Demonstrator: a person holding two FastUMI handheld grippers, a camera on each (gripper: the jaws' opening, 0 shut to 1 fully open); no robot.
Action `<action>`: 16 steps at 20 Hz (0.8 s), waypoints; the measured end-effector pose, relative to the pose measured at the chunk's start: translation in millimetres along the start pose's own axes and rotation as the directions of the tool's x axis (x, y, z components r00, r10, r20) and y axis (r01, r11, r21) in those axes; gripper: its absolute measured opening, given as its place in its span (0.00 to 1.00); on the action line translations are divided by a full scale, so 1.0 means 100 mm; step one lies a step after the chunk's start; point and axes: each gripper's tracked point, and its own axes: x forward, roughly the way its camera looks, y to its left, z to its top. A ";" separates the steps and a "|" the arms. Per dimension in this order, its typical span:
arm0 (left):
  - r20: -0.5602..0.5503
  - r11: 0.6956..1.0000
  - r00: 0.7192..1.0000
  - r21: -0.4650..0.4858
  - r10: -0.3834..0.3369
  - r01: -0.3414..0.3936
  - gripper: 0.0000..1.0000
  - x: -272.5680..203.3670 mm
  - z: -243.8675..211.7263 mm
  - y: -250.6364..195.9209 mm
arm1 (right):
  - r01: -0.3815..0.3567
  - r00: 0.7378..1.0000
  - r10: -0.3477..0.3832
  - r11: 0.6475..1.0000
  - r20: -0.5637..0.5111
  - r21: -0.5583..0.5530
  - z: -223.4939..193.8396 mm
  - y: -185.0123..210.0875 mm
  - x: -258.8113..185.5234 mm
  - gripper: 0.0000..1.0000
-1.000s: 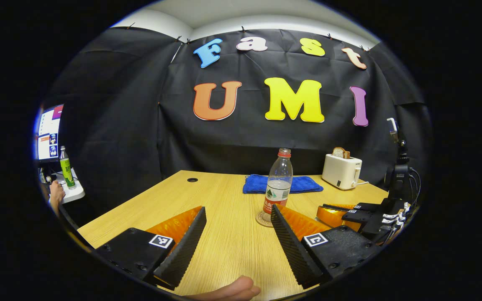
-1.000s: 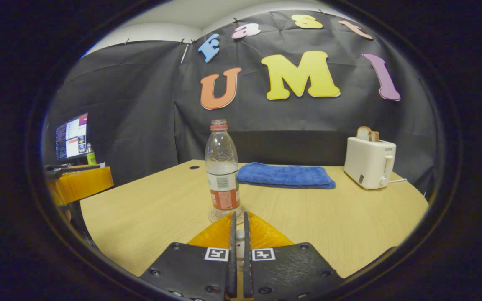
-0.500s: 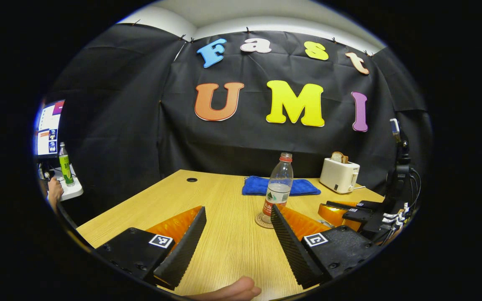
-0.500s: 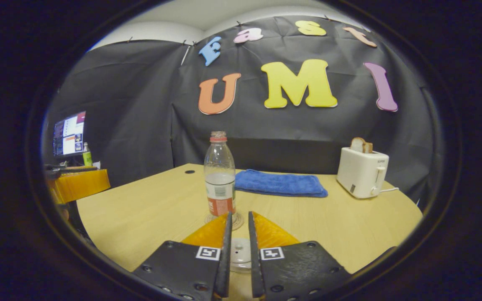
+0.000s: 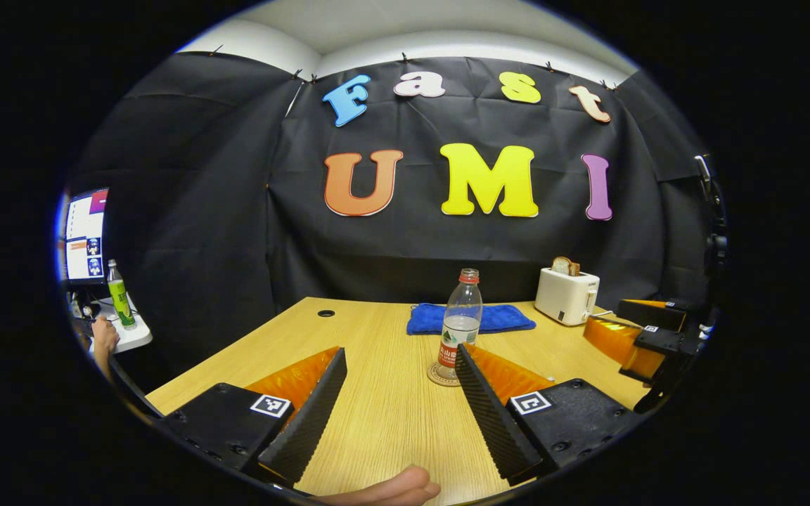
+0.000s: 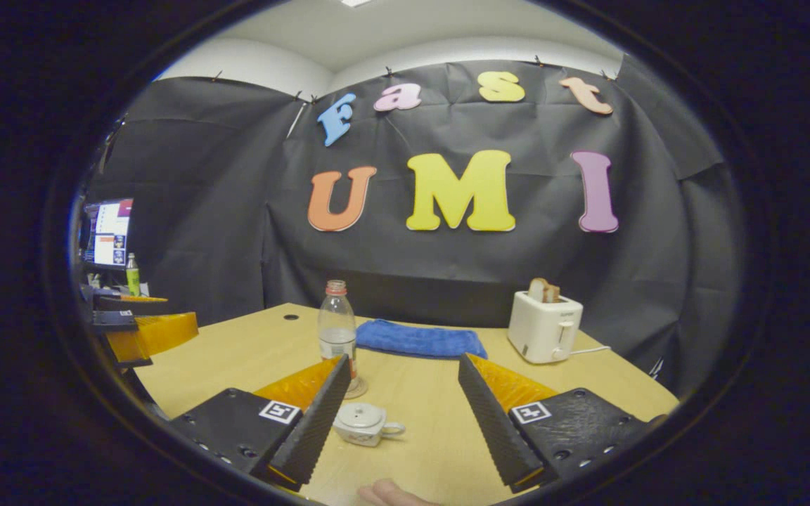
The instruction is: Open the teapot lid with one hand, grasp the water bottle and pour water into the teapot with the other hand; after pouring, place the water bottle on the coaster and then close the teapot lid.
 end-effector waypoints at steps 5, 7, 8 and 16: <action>0.029 1.000 0.999 0.009 0.030 -0.030 0.97 -0.10 0.12 -0.01 | 0.122 0.992 -0.122 0.991 0.002 0.048 0.21 -0.56 -0.41 0.94; 0.018 1.000 1.000 0.016 0.016 -0.016 0.97 -0.14 0.11 -0.08 | 0.174 0.984 -0.175 0.982 0.011 0.071 0.26 -0.81 -0.59 0.95; 0.018 1.000 1.000 0.025 0.014 -0.014 0.97 -0.16 0.11 -0.11 | 0.219 0.975 -0.221 0.973 0.019 0.072 0.28 -0.97 -0.69 0.95; 0.003 0.997 0.999 0.070 0.033 -0.033 0.97 -0.26 0.00 -0.30 | 0.253 0.967 -0.254 0.964 0.010 0.079 0.18 -1.29 -1.10 0.95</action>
